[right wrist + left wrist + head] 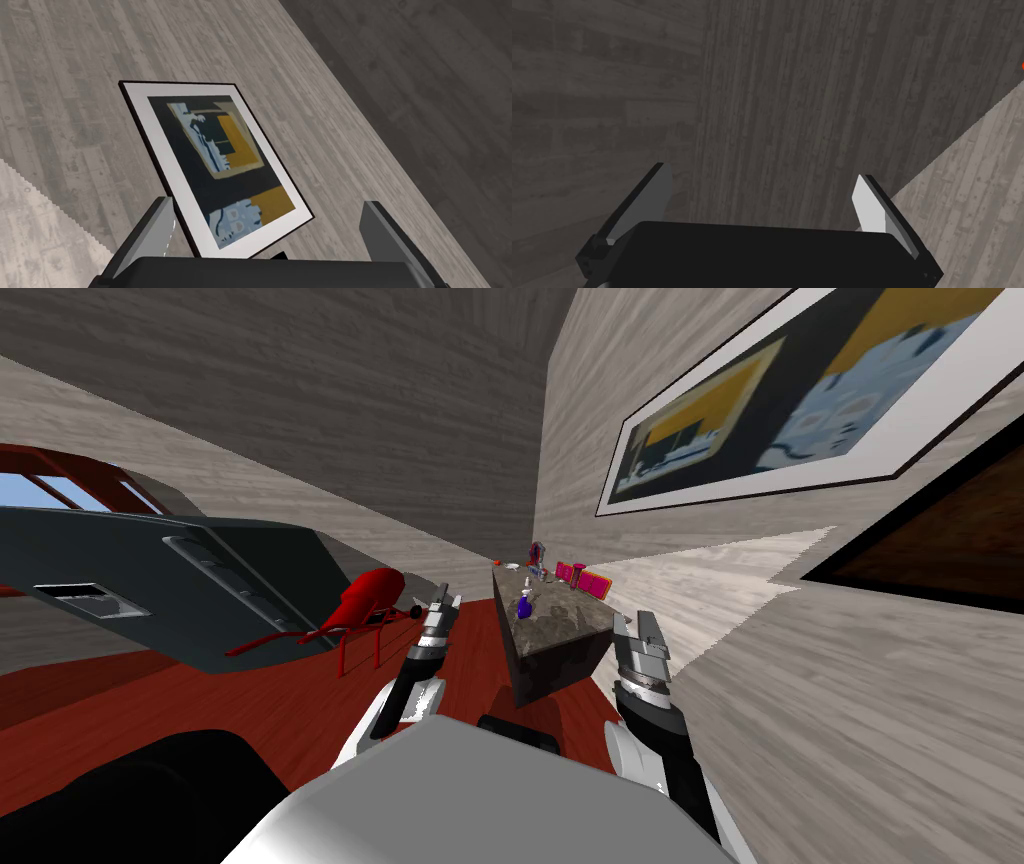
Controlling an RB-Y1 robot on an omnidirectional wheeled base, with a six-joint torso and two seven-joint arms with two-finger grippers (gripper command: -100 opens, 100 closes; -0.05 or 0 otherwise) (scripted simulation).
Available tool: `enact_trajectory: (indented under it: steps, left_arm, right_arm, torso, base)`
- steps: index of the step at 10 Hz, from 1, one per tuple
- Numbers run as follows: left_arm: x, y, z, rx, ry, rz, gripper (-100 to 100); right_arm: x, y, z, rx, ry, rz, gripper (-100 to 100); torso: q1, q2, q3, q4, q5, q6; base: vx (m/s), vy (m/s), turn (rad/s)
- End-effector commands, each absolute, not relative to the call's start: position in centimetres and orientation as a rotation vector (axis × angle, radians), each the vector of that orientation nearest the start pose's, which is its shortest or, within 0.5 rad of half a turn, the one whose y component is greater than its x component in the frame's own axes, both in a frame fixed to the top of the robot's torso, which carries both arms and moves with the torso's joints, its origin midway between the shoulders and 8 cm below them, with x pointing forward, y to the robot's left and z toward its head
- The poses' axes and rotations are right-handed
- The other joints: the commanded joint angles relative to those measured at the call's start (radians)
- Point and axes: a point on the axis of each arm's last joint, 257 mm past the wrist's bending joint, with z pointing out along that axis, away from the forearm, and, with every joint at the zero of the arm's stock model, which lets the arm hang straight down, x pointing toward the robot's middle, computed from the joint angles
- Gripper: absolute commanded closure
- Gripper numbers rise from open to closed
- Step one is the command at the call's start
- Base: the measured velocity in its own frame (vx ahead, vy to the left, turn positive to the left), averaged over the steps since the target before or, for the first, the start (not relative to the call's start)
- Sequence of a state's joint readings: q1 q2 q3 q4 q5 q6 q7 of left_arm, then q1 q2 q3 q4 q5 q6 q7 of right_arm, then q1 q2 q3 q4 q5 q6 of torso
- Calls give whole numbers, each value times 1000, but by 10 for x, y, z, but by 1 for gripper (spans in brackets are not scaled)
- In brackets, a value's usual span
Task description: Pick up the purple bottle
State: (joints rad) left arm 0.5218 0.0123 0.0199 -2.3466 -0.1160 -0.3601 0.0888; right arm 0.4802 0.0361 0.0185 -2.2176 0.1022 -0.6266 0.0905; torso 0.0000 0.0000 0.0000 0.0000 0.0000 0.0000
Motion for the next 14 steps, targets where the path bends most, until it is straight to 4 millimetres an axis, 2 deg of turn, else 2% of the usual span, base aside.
enact_trajectory:
  steps: [1,4,5,9,14]
  left_arm:
    - [355,277,13,-671,766,-1231,-100]
    - [359,277,-3,-646,841,-1181,-100]
    - [362,280,-17,-630,900,-1133,-100]
    - [370,290,-54,-594,1039,-1006,-100]
    - [377,314,-109,-525,1238,-808,-100]
  right_arm:
    - [338,-258,26,520,609,1202,0]
    - [338,-258,26,520,609,1202,0]
    - [338,-258,26,520,609,1202,0]
    - [338,-258,26,520,609,1202,0]
    - [338,-258,26,520,609,1202,0]
  torso:
    - [0,0,0,0,0,0]
    - [-6,2,1,0,-1,0]
    - [-6,1,1,0,-1,0]
    - [-10,2,1,0,-2,0]
    - [-12,2,1,0,-3,0]
  base:
    - [-10,-36,-14]
    - [-22,-88,-18]
    - [-31,-154,-57]
    - [-22,-160,-47]
    - [-16,-168,-65]
